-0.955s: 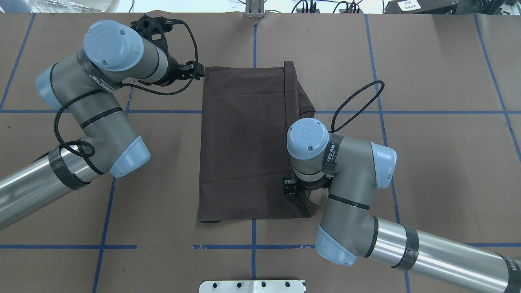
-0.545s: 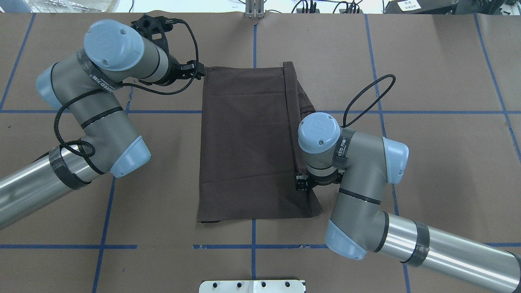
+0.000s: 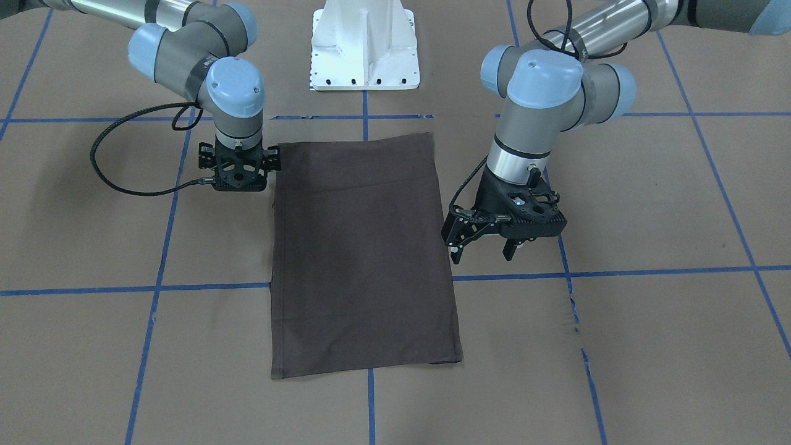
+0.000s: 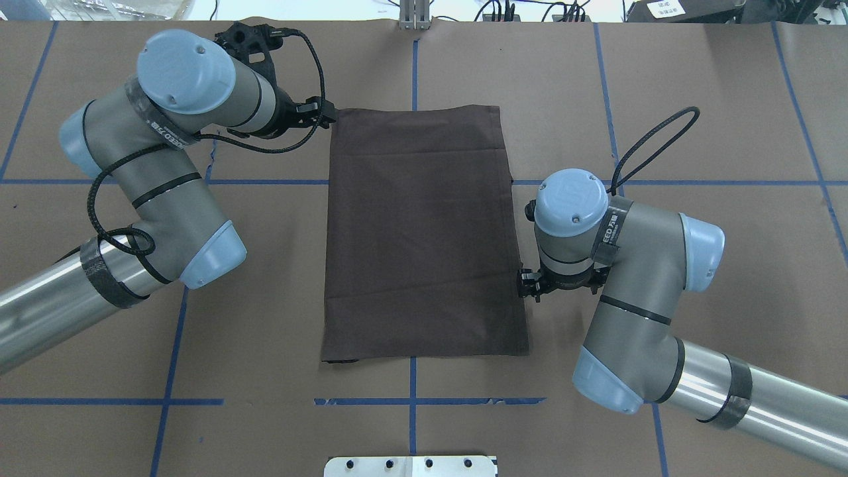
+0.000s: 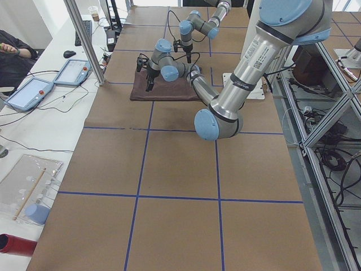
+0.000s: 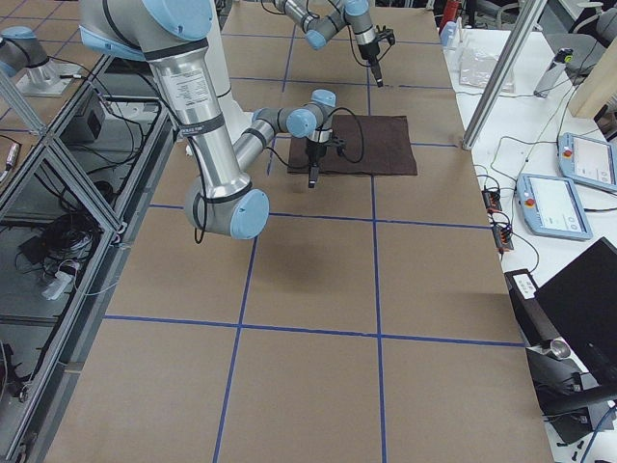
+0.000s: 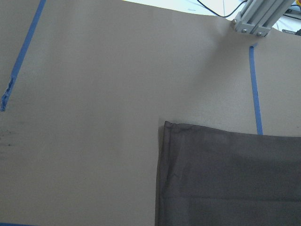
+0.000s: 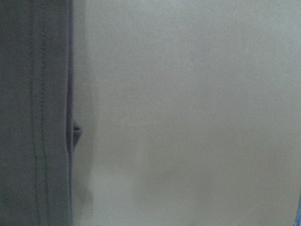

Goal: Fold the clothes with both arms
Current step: 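Move the left gripper to the shirt's near corner while the right gripper repositions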

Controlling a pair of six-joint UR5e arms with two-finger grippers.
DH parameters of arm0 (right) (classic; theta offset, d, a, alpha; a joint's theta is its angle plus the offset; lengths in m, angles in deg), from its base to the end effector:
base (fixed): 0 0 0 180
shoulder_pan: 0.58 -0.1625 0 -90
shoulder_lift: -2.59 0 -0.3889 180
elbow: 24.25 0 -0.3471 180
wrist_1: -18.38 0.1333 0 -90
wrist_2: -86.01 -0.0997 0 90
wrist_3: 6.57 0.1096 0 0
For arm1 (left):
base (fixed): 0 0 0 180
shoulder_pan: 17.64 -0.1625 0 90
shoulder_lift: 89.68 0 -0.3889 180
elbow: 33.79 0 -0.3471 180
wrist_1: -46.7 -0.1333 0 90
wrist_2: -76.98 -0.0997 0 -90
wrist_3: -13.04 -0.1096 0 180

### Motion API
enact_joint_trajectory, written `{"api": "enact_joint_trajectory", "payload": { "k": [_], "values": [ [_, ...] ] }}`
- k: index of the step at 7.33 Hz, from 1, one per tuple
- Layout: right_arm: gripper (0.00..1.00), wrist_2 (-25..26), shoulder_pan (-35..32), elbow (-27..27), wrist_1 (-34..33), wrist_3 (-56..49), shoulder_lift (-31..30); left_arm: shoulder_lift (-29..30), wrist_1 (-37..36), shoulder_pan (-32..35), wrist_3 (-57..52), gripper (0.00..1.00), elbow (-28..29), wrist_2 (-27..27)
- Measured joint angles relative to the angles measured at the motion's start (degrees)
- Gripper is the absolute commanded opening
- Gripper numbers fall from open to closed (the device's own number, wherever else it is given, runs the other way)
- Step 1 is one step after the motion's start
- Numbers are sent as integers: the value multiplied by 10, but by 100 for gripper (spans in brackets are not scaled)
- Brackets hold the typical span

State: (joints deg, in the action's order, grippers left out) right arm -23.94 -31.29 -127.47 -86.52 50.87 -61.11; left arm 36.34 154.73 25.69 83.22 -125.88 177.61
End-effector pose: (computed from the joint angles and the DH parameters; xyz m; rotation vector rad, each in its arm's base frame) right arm -0.4442 -0.3754 0.3424 -0.0688 -0.5421 -0.1063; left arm 0.3929 -0.5261 0.2401 0.3676 0.9247 -0.2852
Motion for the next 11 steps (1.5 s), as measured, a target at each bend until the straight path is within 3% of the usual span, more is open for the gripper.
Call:
{"api": "enact_joint_trajectory", "payload": {
  "k": [2, 5, 7, 9, 11],
  "values": [
    [100, -2, -24, -19, 17, -3, 27, -11, 1, -8, 23, 100, -9, 15],
    [100, -9, -35, -77, 49, 16, 40, -96, 36, -72, 200, 99, -83, 65],
    [100, -14, -35, -88, 54, 30, 42, -129, 38, -161, 331, 94, -130, 25],
    [100, -16, -34, -91, 55, 33, 42, -136, 20, -253, 431, 93, -141, -39],
    [100, -16, -34, -91, 55, 34, 43, -124, -28, -284, 465, 89, -143, -66]
  ]
}}
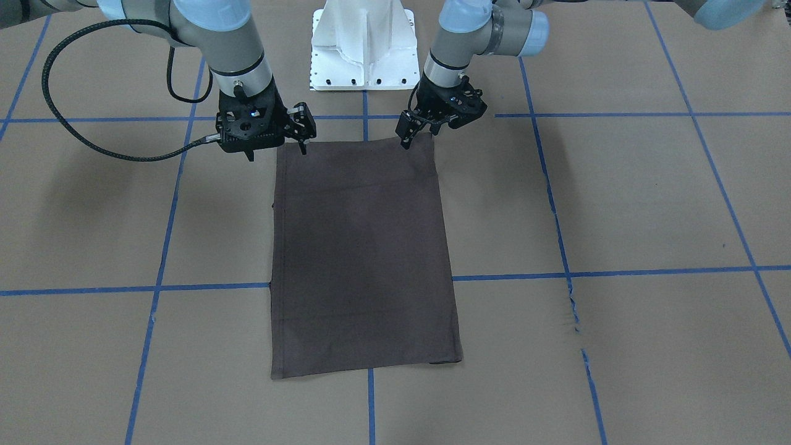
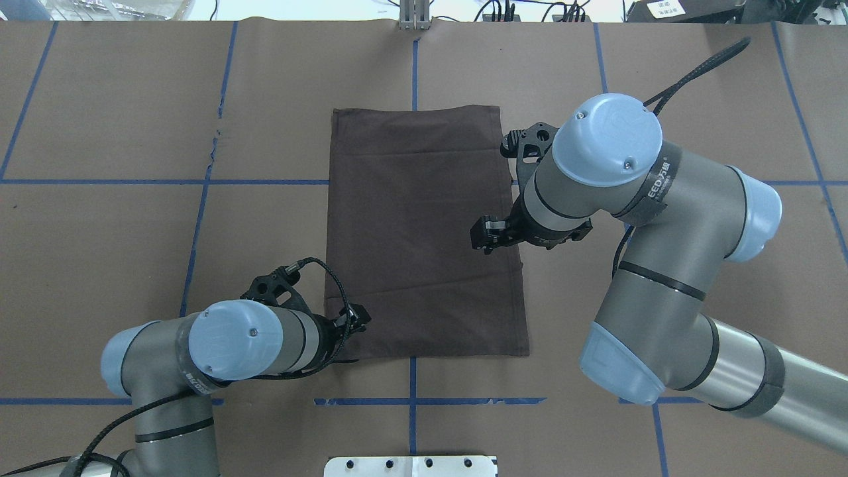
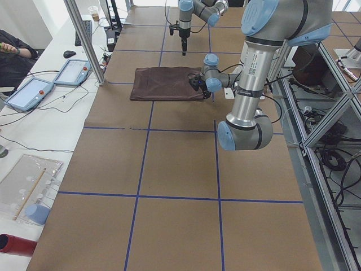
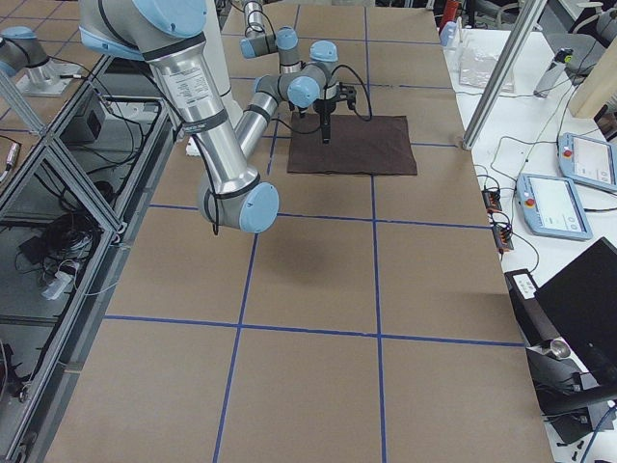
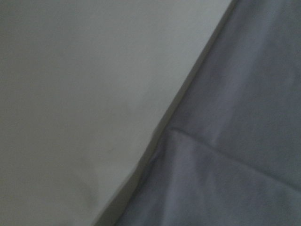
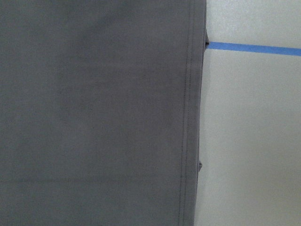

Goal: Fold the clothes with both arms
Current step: 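Move the left gripper to the shirt's near corner while the right gripper repositions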

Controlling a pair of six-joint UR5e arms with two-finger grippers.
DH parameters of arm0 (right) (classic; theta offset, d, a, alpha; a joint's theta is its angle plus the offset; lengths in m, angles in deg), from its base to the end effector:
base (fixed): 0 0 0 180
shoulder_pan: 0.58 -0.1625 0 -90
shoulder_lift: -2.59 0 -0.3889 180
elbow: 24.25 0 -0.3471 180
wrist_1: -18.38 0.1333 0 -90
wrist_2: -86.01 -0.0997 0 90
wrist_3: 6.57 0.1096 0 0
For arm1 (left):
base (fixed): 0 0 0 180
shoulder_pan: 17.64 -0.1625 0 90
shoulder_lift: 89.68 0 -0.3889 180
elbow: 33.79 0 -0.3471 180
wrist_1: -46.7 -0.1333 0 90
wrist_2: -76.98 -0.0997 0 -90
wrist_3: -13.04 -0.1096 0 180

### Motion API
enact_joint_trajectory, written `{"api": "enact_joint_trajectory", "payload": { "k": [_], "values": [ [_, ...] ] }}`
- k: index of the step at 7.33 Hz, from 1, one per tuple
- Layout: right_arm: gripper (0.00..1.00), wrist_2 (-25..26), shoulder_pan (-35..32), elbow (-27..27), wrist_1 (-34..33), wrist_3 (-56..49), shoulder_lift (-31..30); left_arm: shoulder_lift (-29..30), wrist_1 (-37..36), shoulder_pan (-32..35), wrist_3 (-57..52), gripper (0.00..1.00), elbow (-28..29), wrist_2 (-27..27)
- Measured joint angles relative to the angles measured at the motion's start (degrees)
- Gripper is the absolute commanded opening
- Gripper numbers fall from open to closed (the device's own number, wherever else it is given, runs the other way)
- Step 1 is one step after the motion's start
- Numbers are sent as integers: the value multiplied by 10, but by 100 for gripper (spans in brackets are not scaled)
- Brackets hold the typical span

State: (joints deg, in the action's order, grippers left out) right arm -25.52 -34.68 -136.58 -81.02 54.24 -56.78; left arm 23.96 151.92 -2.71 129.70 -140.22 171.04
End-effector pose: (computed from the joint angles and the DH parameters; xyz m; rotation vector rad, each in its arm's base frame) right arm -0.4030 -0.3853 0.2253 0.0897 -0.8263 -0.0621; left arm 0.5167 -0.2677 0.2756 -0.1665 0.9706 -0.6334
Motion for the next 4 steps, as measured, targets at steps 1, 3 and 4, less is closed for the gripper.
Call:
{"api": "enact_joint_trajectory", "payload": {
  "k": [1, 3, 4],
  "values": [
    [100, 0, -1, 0, 0, 0, 0, 5, -18, -3, 4, 89, -2, -3],
    [100, 1, -2, 0, 0, 0, 0, 6, -36, -4, 4, 89, -2, -6],
    [100, 1, -2, 0, 0, 0, 0, 6, -43, -3, 3, 89, -2, -6]
  ]
}}
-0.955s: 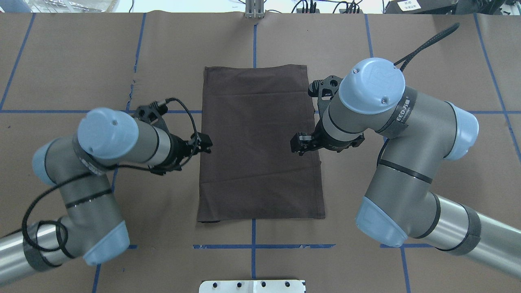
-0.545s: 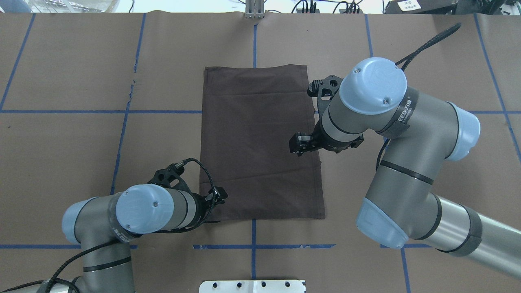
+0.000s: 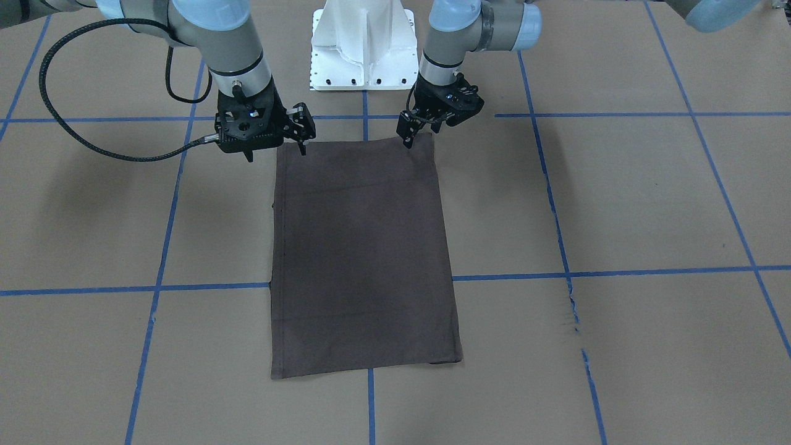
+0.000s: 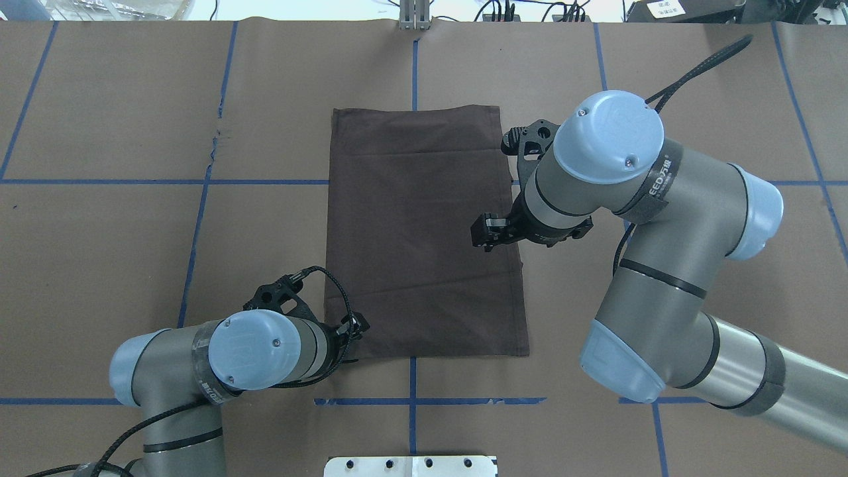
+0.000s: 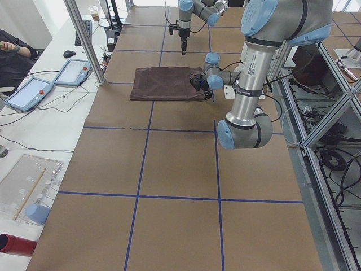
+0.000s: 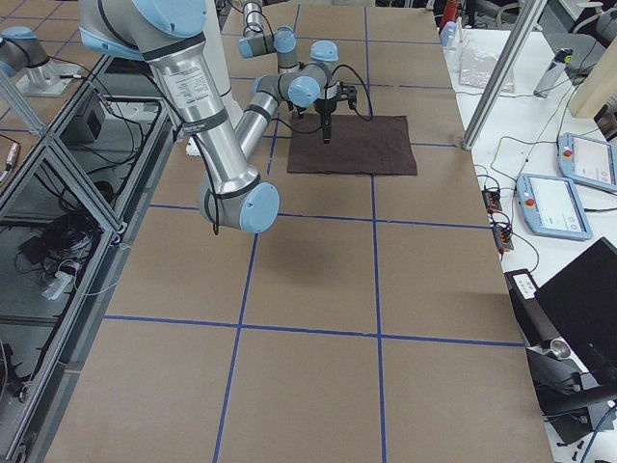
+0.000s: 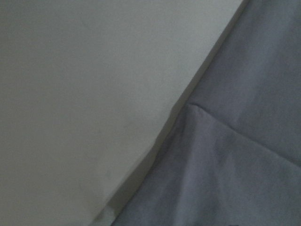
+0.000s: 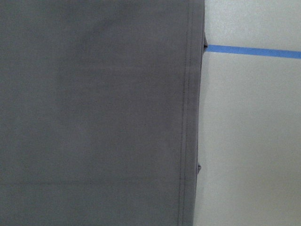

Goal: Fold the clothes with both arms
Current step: 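Move the left gripper to the shirt's near corner while the right gripper repositions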

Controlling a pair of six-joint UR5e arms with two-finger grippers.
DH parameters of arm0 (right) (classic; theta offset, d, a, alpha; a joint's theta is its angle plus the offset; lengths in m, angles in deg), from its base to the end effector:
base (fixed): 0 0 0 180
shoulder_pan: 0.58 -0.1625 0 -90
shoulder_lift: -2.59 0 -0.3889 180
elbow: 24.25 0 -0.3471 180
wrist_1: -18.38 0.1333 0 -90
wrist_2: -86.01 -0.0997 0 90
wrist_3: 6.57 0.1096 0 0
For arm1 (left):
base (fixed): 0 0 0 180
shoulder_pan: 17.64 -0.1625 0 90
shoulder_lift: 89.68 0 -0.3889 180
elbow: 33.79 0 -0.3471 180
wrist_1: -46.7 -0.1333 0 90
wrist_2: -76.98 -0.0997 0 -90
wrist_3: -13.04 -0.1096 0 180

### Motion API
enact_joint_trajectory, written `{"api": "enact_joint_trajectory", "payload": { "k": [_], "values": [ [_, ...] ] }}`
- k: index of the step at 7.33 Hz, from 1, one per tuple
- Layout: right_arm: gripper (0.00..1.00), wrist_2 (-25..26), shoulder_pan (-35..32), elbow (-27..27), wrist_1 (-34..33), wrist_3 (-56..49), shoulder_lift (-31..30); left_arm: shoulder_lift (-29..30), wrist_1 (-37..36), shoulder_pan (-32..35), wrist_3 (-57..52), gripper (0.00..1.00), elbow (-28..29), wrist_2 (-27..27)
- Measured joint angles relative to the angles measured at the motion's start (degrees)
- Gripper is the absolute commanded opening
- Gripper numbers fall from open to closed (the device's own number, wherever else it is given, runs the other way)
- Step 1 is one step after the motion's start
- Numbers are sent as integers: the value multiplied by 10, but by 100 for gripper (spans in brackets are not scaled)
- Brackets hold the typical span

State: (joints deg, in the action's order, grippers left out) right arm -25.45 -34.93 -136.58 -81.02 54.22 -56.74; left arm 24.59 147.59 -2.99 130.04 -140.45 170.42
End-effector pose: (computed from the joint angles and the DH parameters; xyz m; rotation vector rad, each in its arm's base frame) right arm -0.4013 -0.3872 0.2249 0.0931 -0.8261 -0.0580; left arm 0.5191 -0.2667 0.2789 -0.1558 0.9102 -0.6486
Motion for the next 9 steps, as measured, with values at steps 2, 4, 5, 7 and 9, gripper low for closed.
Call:
{"api": "enact_joint_trajectory", "payload": {
  "k": [2, 4, 5, 7, 9],
  "values": [
    [100, 0, 0, 0, 0, 0, 0, 0, -6, 1, -1, 78, 2, 0],
    [100, -1, -1, 0, 0, 0, 0, 1, -8, 2, 0, 52, 7, 0],
    [100, -1, -1, 0, 0, 0, 0, 2, -8, 2, 0, 27, 7, 0],
    [100, 0, -1, -1, 0, 0, 0, 2, -8, 3, 0, 0, 6, 0],
    [100, 0, -2, -1, 0, 1, -2, 2, -7, 2, -6, 0, 2, 1]
  ]
}}
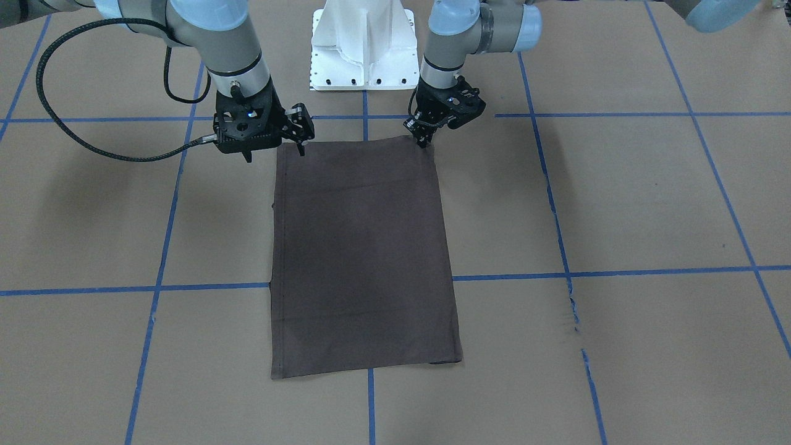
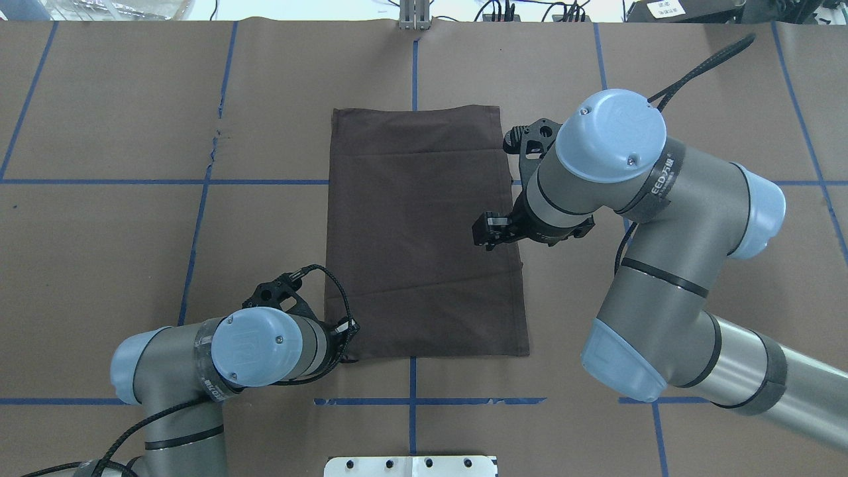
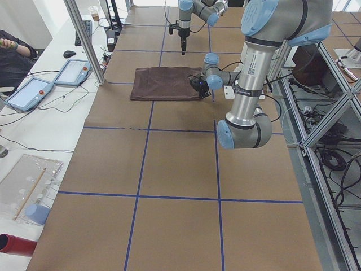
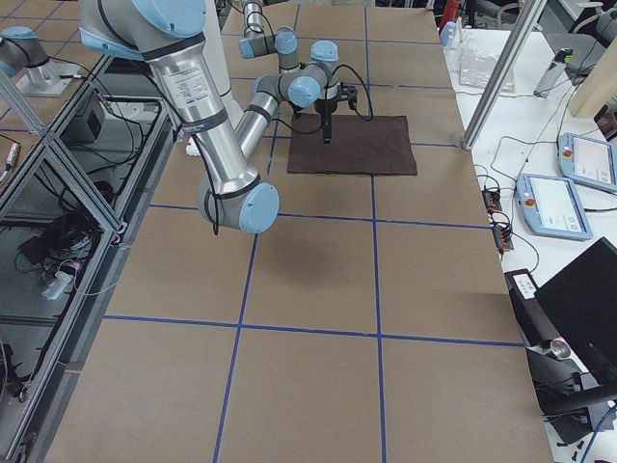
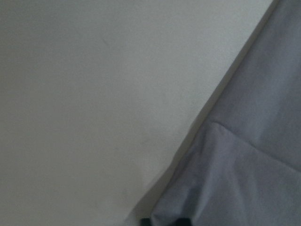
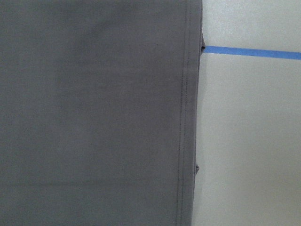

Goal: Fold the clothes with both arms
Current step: 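Move the left gripper to the shirt's near corner while the right gripper repositions, then grasp both near corners of the shirt with both grippers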

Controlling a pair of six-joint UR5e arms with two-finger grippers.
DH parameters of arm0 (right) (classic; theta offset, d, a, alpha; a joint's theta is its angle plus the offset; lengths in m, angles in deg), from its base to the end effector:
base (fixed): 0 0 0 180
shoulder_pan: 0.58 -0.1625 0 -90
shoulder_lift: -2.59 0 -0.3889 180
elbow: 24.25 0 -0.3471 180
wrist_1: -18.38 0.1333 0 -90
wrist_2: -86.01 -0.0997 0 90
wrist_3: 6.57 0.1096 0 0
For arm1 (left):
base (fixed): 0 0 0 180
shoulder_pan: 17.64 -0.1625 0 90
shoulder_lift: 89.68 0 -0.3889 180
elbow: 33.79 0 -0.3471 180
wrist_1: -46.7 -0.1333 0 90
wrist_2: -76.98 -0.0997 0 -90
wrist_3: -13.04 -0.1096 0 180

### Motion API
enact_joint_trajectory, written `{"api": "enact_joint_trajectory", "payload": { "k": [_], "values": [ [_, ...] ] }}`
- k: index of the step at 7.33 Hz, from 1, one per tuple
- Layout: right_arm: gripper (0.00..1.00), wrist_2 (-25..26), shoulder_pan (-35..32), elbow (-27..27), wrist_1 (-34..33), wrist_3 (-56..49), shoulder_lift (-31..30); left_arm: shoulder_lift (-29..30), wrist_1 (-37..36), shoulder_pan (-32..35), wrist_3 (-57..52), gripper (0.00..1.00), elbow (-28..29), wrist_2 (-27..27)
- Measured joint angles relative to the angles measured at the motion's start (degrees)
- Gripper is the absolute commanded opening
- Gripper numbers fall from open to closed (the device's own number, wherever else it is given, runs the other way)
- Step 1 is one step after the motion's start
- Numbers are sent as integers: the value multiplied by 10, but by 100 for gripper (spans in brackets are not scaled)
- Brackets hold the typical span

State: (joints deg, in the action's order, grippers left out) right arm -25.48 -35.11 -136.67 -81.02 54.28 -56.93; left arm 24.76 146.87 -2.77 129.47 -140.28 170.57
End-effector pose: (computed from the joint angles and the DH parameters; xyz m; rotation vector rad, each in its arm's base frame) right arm -0.3996 -0.3880 0.2262 0.0925 -0.8248 -0.0539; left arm 0.5193 -0.2687 0.2803 -0.1507 0.8979 -0.6436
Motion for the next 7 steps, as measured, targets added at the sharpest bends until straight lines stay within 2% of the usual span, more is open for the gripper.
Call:
{"api": "enact_joint_trajectory", "payload": {
  "k": [2, 4, 5, 7],
  "values": [
    [100, 0, 2, 0, 0, 22, -2, 0, -8, 0, -12, 0, -15, 2],
    [100, 3, 27, 1, 23, 143, -12, 0, -25, 2, -48, 0, -32, 3],
    [100, 18, 60, 4, 69, 230, -31, 0, -27, 3, -55, 0, -34, 3],
    [100, 91, 131, 27, 145, 385, -62, 0, -28, 4, -58, 0, -33, 1]
  ]
}}
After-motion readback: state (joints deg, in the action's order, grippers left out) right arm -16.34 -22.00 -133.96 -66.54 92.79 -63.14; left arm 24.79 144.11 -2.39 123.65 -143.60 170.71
